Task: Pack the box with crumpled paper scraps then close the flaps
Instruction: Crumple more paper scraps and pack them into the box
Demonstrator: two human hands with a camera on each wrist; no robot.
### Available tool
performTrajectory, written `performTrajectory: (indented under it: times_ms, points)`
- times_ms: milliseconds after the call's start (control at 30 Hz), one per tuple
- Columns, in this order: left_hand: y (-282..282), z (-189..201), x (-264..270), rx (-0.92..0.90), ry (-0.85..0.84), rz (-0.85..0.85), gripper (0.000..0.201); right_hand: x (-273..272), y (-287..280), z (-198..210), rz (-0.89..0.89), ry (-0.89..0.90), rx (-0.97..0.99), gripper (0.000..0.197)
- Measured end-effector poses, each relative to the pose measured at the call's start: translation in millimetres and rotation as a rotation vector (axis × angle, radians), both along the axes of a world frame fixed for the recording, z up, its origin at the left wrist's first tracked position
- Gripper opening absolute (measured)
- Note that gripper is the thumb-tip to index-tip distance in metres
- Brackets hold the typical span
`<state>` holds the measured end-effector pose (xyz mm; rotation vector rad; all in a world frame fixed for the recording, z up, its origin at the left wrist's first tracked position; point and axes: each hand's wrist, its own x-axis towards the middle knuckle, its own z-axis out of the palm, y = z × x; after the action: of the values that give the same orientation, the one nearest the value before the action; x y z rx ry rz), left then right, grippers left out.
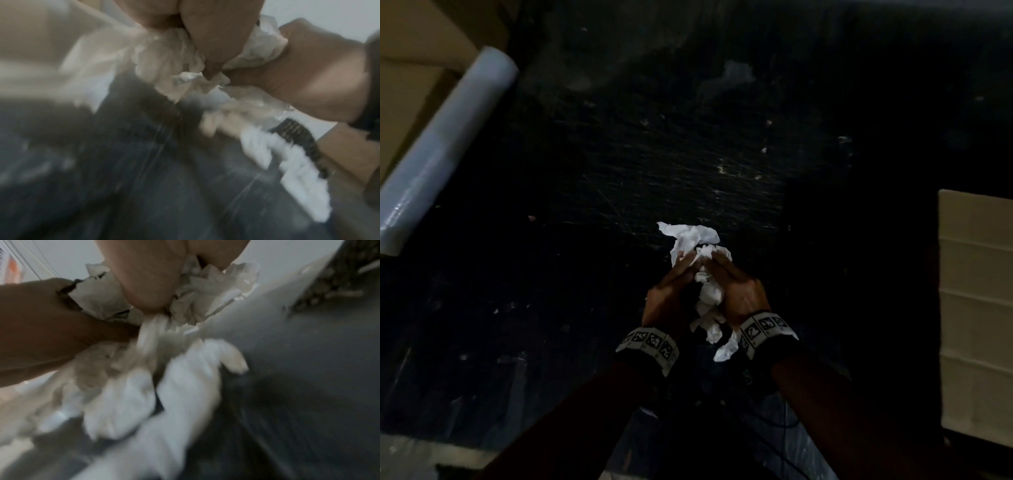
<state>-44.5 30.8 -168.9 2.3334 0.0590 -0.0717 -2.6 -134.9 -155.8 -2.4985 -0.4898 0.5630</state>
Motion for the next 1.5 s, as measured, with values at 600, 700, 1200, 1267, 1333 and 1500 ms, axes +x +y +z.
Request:
performTrajectory:
  times_ms: [600,700,1200,1267,1333,1500]
  points:
    - [-11,127,-7,-0.15,-0.481,-0.072,0.055,-15,-14,106,-0.067,-0.628,0.283,0.054]
    - [-25,156,-10,-0.153,-0.534,-0.103,0.048,-23,-27,134,-0.098,-0.715,0.311,0.055]
    - [-240,262,-2,-0.234,-0.647,-0.332,0.054,-61,-242,254,-0.344,-0.892,0.258,0.049]
    - [-285,263,-3,-0.239,-0.612,-0.37,0.058,-71,-287,260,-0.382,-0.869,0.225,0.057]
    - [-330,262,-5,-0.241,-0.56,-0.398,0.064,-81,-331,264,-0.412,-0.87,0.132,0.06]
    - [-429,258,-7,-0.207,-0.422,-0.512,0.067,-90,-438,249,-0.494,-0.705,0.019,0.058]
